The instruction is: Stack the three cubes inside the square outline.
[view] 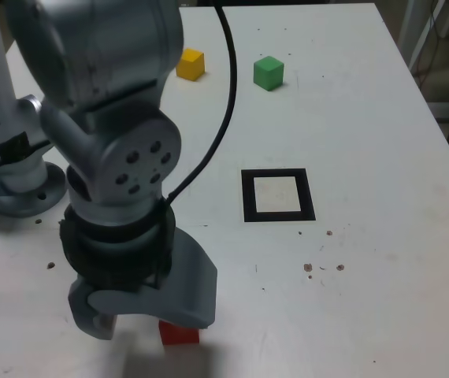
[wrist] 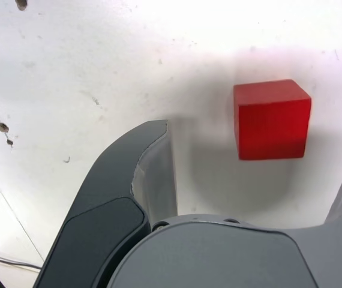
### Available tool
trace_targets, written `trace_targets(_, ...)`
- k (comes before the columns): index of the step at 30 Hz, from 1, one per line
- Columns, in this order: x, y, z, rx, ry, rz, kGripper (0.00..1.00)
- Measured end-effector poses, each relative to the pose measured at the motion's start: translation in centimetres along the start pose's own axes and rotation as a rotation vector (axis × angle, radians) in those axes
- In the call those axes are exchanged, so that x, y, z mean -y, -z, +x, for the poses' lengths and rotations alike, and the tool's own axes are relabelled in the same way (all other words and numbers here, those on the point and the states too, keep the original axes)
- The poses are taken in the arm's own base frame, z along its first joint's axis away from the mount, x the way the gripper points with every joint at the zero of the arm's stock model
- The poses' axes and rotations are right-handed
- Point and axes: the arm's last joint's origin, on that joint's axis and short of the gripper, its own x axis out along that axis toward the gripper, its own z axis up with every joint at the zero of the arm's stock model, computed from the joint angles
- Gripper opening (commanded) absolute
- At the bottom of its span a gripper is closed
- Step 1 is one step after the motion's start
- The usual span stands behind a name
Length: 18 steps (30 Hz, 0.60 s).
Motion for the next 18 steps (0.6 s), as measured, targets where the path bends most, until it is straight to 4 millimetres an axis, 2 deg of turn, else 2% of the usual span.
trace_targets(11,1.5,-2.4,2.3,-0.037,0.003,0.031,0.87)
trace_targets(18,0.9,-3.5,2.9,-0.058,0.013,0.061,0.82)
